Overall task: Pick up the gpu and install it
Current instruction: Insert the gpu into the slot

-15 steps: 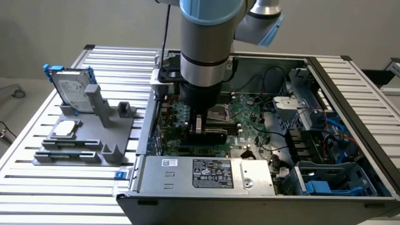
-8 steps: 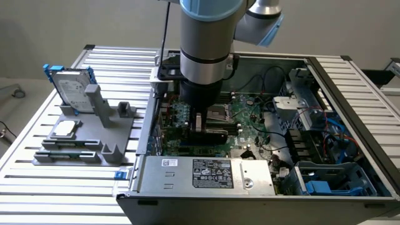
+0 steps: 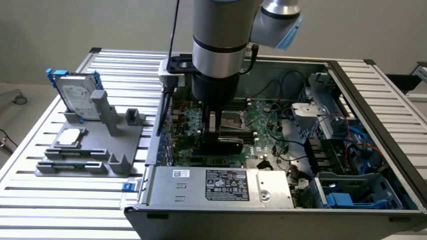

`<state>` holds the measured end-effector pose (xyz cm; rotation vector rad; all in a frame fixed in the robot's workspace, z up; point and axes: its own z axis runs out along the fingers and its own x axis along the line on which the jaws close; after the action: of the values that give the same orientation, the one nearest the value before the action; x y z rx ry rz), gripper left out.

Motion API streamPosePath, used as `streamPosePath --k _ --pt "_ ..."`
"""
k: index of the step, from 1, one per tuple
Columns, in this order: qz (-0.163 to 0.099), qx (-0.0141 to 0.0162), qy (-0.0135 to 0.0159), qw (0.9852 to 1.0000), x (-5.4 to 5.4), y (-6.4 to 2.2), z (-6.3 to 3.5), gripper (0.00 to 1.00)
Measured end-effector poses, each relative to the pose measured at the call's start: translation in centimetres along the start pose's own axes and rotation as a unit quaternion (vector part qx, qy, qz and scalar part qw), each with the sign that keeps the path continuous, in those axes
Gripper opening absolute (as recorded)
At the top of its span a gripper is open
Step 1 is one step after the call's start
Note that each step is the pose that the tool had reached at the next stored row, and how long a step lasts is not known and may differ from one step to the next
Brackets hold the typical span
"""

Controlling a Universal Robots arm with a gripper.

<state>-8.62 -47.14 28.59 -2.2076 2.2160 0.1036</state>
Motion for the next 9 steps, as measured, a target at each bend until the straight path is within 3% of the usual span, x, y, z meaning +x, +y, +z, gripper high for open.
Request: streamPosePath --k 3,9 --pt "0.0 -0.0034 0.0 1.0 -0.03 0.01 -0.4 0.38" --pt "0.0 -0.0045 0.0 1.0 -0.04 0.0 -0.41 0.11"
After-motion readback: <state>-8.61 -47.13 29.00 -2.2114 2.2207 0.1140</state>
